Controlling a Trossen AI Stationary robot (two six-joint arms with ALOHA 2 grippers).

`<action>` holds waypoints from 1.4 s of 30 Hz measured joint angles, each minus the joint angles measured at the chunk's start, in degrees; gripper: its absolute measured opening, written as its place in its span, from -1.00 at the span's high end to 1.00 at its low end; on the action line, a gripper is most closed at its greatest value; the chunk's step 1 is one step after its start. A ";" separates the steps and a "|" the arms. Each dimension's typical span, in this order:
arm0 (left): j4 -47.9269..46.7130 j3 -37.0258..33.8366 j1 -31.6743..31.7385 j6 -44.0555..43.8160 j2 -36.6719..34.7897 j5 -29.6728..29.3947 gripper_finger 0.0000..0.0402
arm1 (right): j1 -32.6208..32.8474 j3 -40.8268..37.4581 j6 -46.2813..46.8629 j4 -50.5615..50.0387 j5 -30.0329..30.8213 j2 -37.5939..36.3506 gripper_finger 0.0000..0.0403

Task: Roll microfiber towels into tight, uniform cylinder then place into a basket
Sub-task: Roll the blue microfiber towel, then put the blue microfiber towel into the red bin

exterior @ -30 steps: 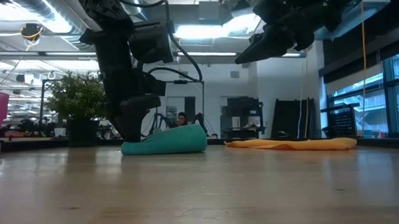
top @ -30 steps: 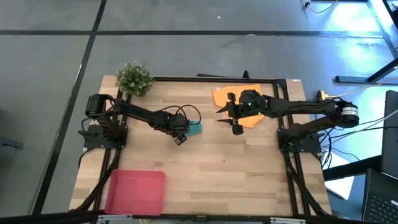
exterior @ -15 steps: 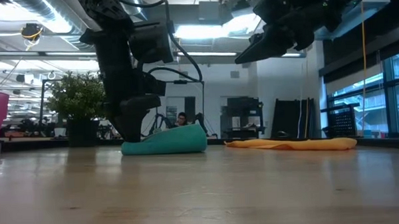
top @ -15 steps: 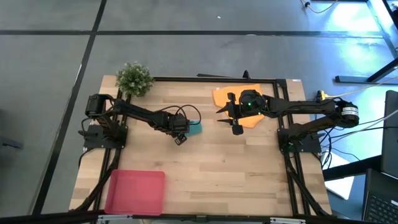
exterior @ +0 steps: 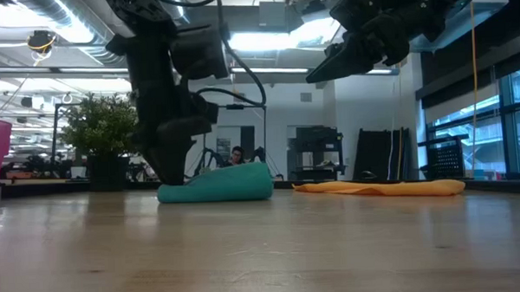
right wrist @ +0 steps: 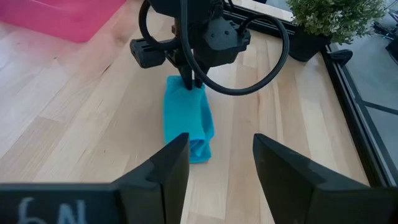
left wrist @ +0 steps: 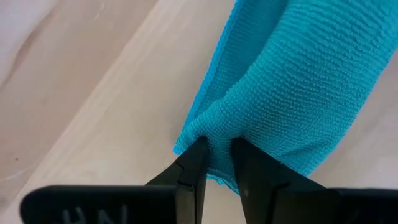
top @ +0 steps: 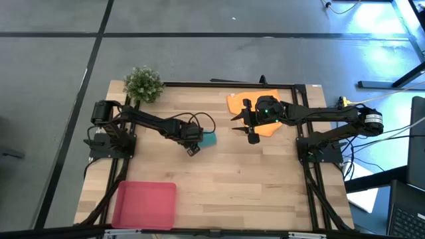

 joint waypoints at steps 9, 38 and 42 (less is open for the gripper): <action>-0.37 1.31 0.00 0.10 0.02 0.04 0.56 | 0.00 0.00 0.02 0.01 0.01 0.01 0.12; -9.66 14.48 -4.47 12.30 -0.07 -5.57 -0.99 | 0.02 0.00 0.02 0.01 0.01 0.01 0.12; -8.29 14.48 -4.45 14.94 1.90 -5.67 -0.99 | 0.02 0.00 0.02 0.01 0.01 0.01 0.12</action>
